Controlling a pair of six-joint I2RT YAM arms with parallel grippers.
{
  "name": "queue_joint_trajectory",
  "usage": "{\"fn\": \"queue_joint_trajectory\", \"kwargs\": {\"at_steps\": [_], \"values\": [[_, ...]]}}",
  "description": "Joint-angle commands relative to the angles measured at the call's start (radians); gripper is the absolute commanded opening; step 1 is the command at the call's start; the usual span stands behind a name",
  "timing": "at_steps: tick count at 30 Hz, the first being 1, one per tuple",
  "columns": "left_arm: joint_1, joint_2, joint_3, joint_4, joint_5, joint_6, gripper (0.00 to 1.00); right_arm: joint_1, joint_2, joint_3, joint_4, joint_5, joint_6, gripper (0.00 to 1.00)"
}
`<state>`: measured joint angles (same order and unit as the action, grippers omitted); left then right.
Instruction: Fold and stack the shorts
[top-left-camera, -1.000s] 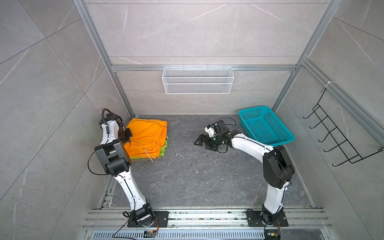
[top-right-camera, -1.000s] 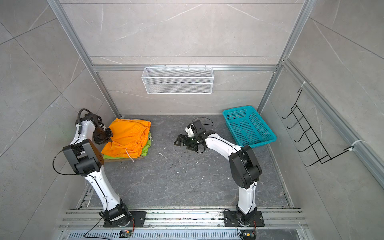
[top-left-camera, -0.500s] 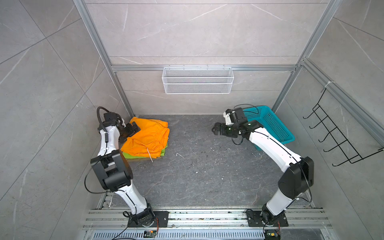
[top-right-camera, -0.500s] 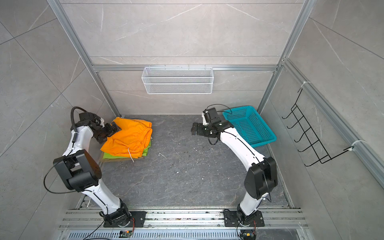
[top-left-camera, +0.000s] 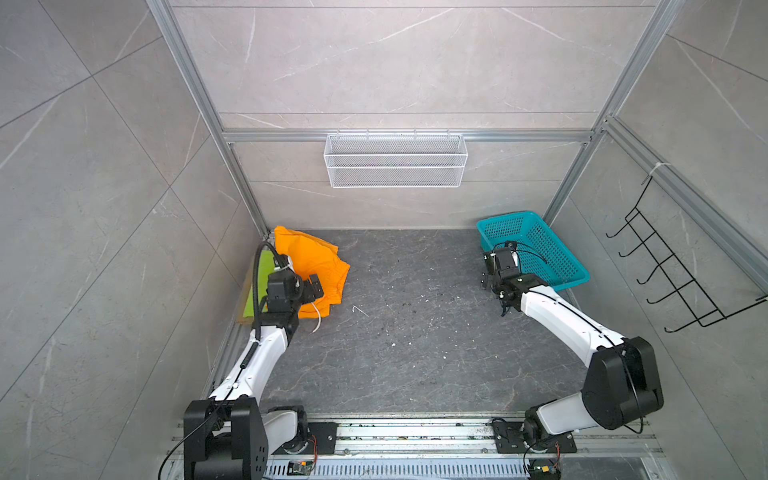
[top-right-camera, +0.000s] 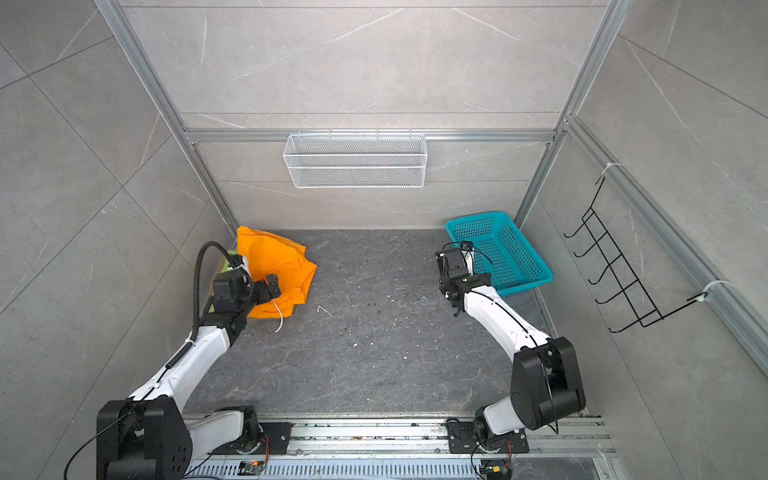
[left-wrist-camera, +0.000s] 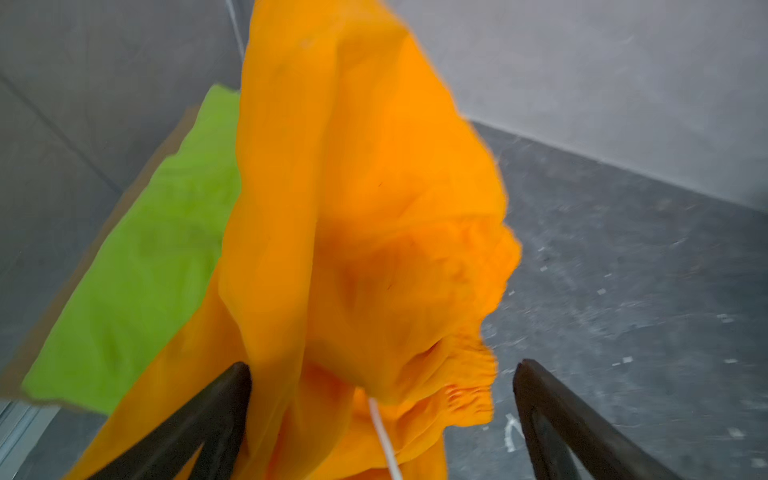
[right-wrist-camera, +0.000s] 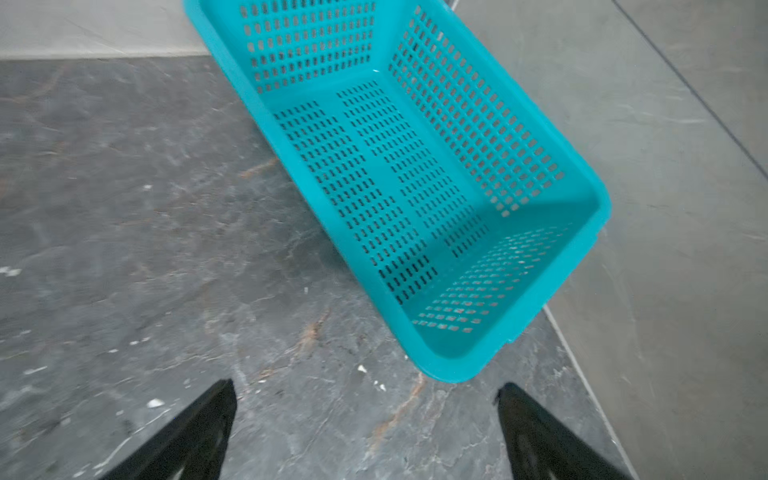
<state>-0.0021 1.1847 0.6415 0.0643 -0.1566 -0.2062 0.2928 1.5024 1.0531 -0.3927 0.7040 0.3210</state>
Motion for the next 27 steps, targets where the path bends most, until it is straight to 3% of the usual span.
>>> {"fn": "queue_joint_trajectory", "kwargs": {"at_steps": [1,6,8,18,22,27], "values": [[-0.002,0.021,-0.055,0.193,-0.207,0.051,1.00,-0.001,0.019,-0.092,0.142,0.164,0.023,1.00],[-0.002,0.129,-0.199,0.392,-0.182,0.050,1.00,0.000,0.015,-0.253,0.371,0.246,-0.021,1.00],[-0.003,0.160,-0.161,0.341,-0.160,0.071,1.00,-0.001,0.009,-0.307,0.466,0.261,-0.058,1.00],[-0.001,0.210,-0.164,0.461,-0.071,0.164,1.00,0.000,-0.021,-0.505,0.865,0.206,-0.150,1.00],[0.021,0.283,-0.250,0.725,-0.022,0.191,1.00,0.000,-0.052,-0.559,0.956,0.200,-0.176,1.00],[0.031,0.289,-0.222,0.663,0.011,0.188,1.00,0.001,-0.063,-0.606,1.062,0.221,-0.200,1.00]]}}
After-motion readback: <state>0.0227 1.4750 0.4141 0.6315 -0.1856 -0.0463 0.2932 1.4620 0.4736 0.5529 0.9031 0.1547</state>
